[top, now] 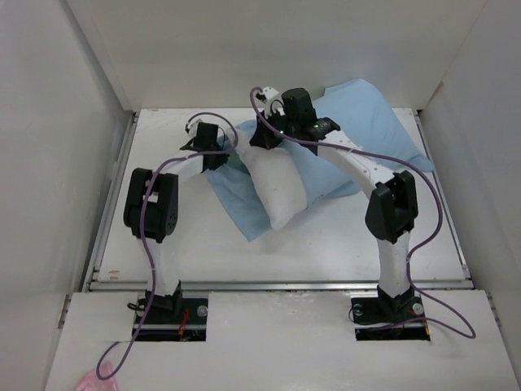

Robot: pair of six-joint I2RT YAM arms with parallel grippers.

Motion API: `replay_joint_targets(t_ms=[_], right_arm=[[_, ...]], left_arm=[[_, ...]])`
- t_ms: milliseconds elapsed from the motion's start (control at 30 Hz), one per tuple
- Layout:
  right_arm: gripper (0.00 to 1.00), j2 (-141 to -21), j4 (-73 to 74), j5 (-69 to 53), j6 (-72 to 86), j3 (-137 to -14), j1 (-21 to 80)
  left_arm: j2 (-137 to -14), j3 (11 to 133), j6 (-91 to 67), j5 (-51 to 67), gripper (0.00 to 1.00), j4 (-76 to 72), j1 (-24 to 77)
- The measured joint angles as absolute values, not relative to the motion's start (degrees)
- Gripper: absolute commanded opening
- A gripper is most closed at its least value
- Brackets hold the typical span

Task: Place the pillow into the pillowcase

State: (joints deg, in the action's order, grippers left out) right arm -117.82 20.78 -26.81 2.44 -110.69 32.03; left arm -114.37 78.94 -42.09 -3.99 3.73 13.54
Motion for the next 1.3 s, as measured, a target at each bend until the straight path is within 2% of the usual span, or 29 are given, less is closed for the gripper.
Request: replay_joint_targets(t_ms=[100, 300, 433, 567, 600, 633, 733, 800, 833, 1000, 1067, 1200, 1300], right_arm=[[0.0, -117.7, 22.4, -25.9, -1.1, -110.6, 32.2], [0.0, -119.9, 24.9, -14.5, -9.5, -113.8, 35.8], [0.0, -123.7, 24.4, -9.5, -12.4, -118.4, 39.5], [0.0, -125.4, 23.3, -8.6, -15.0, -117.8, 40.9], [0.05, -125.4, 21.8, -8.9, -15.5, -116.5, 40.9], [0.27, -124.9, 20.3, -9.3, -15.9, -114.8, 40.9], [0.43, -122.0, 15.8, -11.8, -17.0, -109.0, 40.9], [0.59, -118.7, 13.7, -14.6, -17.5, -105.3, 40.9], [0.62, -117.1, 12.8, -16.2, -17.7, -104.3, 40.9], [0.62, -112.8, 11.6, -20.6, -18.7, -106.0, 40.8], [0.65, -114.1, 11.7, -21.0, -18.8, -110.3, 40.8], [0.77, -119.2, 11.3, -21.0, -19.5, -119.1, 41.0], [0.8, -123.2, 11.4, -21.2, -20.0, -123.7, 41.8]], left_arm=[[-105.3, 73.2, -40.2, -5.3, 0.0, 3.5, 13.5], [-89.3, 72.8, -36.3, -5.0, 0.0, 4.3, 14.0], [-86.2, 72.9, -33.8, -5.0, 0.0, 5.7, 13.3], [-86.3, 72.9, -32.6, -4.5, 0.0, 9.0, 12.6], [-86.3, 72.9, -32.4, -4.5, 0.0, 9.5, 12.6], [-86.3, 72.9, -32.2, -4.6, 0.0, 10.1, 12.6], [-86.3, 72.8, -32.2, -5.2, 0.0, 10.8, 12.6], [-86.3, 72.8, -32.2, -6.0, 0.0, 10.7, 12.6], [-86.3, 72.7, -32.2, -6.4, 0.0, 10.5, 12.6], [-83.7, 71.1, -32.3, -7.8, 0.0, 8.4, 12.2], [-82.2, 70.5, -32.3, -8.1, 0.0, 8.0, 12.1], [-79.7, 70.4, -32.2, -8.9, 0.0, 7.8, 11.8], [-78.8, 70.4, -32.0, -9.5, 0.0, 7.6, 11.4]])
